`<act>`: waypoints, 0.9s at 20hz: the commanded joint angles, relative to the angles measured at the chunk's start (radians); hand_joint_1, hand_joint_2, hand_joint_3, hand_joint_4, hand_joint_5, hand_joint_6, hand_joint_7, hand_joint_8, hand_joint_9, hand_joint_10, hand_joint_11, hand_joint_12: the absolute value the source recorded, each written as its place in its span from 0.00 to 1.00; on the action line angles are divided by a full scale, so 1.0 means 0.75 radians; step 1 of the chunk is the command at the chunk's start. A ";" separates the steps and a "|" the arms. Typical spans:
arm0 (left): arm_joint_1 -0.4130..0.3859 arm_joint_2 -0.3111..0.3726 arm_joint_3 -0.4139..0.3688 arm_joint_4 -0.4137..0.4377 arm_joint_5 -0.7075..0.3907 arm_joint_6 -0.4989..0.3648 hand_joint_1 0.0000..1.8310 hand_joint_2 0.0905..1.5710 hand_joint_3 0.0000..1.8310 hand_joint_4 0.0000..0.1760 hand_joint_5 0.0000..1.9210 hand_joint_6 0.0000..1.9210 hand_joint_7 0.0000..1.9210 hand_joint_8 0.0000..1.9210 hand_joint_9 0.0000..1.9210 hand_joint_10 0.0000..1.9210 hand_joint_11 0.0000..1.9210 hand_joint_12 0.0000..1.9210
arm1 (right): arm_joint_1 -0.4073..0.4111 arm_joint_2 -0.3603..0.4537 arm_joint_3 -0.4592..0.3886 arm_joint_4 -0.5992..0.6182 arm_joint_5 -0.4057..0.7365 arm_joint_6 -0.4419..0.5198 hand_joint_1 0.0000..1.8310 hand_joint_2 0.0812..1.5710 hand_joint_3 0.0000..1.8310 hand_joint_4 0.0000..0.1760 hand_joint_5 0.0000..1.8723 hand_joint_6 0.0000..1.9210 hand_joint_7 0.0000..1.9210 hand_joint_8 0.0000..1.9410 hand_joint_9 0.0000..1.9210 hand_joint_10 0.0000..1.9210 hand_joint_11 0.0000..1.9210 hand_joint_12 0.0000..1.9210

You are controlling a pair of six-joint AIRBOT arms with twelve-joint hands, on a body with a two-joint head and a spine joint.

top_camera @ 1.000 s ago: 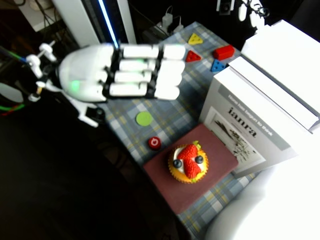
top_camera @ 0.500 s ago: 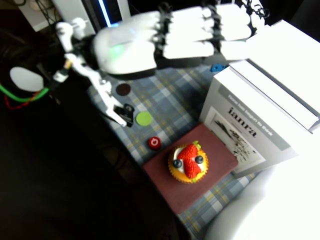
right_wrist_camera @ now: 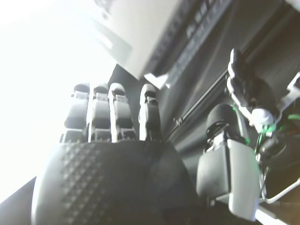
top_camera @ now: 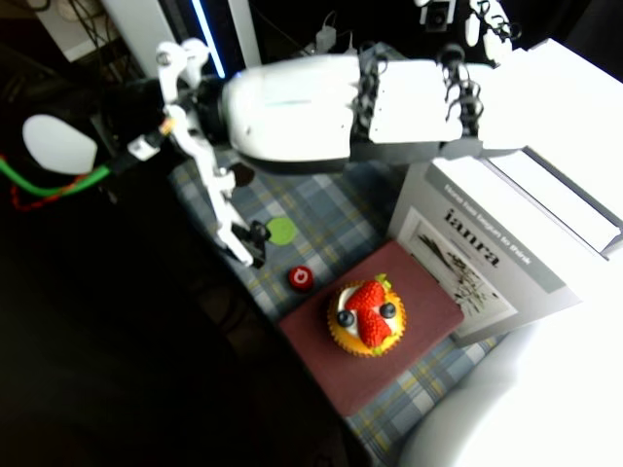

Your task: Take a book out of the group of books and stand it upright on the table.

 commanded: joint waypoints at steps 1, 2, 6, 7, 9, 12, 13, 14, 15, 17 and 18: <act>-0.015 -0.004 0.009 0.012 -0.165 -0.011 0.01 0.89 0.00 1.00 0.12 0.00 0.12 0.00 0.09 0.00 0.00 0.04 | 0.025 -0.006 -0.001 0.022 0.107 -0.007 0.00 0.70 0.01 1.00 0.07 0.00 0.00 0.00 0.00 0.00 0.00 0.00; -0.015 -0.006 0.009 0.010 -0.165 -0.011 0.01 0.89 0.00 1.00 0.12 0.00 0.13 0.00 0.10 0.00 0.00 0.04 | 0.027 -0.007 -0.002 0.012 0.092 -0.013 0.00 0.70 0.00 1.00 0.07 0.00 0.00 0.00 0.00 0.00 0.00 0.00; -0.015 -0.008 0.009 -0.001 -0.165 -0.011 0.02 0.89 0.00 1.00 0.12 0.00 0.14 0.00 0.10 0.00 0.01 0.02 | 0.027 -0.003 -0.018 -0.001 0.067 -0.034 0.00 0.69 0.00 1.00 0.07 0.00 0.00 0.00 0.00 0.00 0.00 0.00; -0.015 -0.007 0.008 -0.001 -0.166 -0.011 0.02 0.89 0.00 1.00 0.12 0.00 0.14 0.01 0.11 0.00 0.01 0.02 | 0.027 0.001 -0.025 -0.008 0.062 -0.034 0.00 0.69 0.00 1.00 0.06 0.00 0.00 0.00 0.00 0.00 0.00 0.00; -0.015 -0.008 0.005 -0.005 -0.175 -0.012 0.03 0.88 0.00 1.00 0.13 0.00 0.14 0.00 0.11 0.00 0.01 0.02 | 0.027 0.017 -0.051 -0.023 0.053 -0.034 0.00 0.68 0.00 1.00 0.07 0.00 0.00 0.00 0.00 0.00 0.00 0.00; -0.015 -0.008 0.001 -0.014 -0.185 -0.013 0.03 0.89 0.00 1.00 0.12 0.00 0.15 0.00 0.11 0.00 0.00 0.02 | 0.019 0.052 -0.098 -0.037 0.046 -0.034 0.00 0.68 0.00 1.00 0.08 0.01 0.00 0.00 0.00 0.00 0.00 0.00; -0.013 -0.008 -0.001 -0.017 -0.188 -0.014 0.03 0.89 0.00 1.00 0.12 0.00 0.15 0.00 0.11 0.00 0.00 0.02 | 0.013 0.061 -0.116 -0.041 0.047 -0.034 0.00 0.68 0.00 1.00 0.08 0.01 0.00 0.00 0.00 0.00 0.00 0.00; -0.011 -0.008 -0.002 -0.019 -0.192 -0.015 0.03 0.88 0.00 1.00 0.12 0.00 0.15 0.00 0.11 0.00 0.00 0.02 | 0.012 0.078 -0.136 -0.052 0.049 -0.034 0.00 0.67 0.00 1.00 0.08 0.00 0.00 0.00 0.00 0.00 0.00 0.00; -0.009 -0.008 -0.003 -0.020 -0.196 -0.016 0.04 0.88 0.00 1.00 0.12 0.00 0.15 0.00 0.11 0.00 0.00 0.01 | 0.012 0.090 -0.151 -0.062 0.050 -0.034 0.00 0.66 0.00 1.00 0.08 0.00 0.00 0.00 0.00 0.00 0.00 0.00; 0.007 -0.007 -0.011 -0.022 -0.221 -0.022 0.06 0.88 0.00 1.00 0.13 0.00 0.16 0.00 0.12 0.00 0.01 0.01 | -0.037 0.144 -0.210 -0.069 0.102 -0.034 0.00 0.66 0.00 1.00 0.08 0.00 0.00 0.00 0.00 0.00 0.00 0.00; 0.013 -0.006 -0.014 -0.025 -0.228 -0.023 0.05 0.88 0.00 1.00 0.13 0.00 0.15 0.00 0.11 0.00 0.00 0.00 | -0.057 0.162 -0.232 -0.069 0.126 -0.034 0.00 0.66 0.00 1.00 0.08 0.00 0.00 0.00 0.00 0.00 0.00 0.00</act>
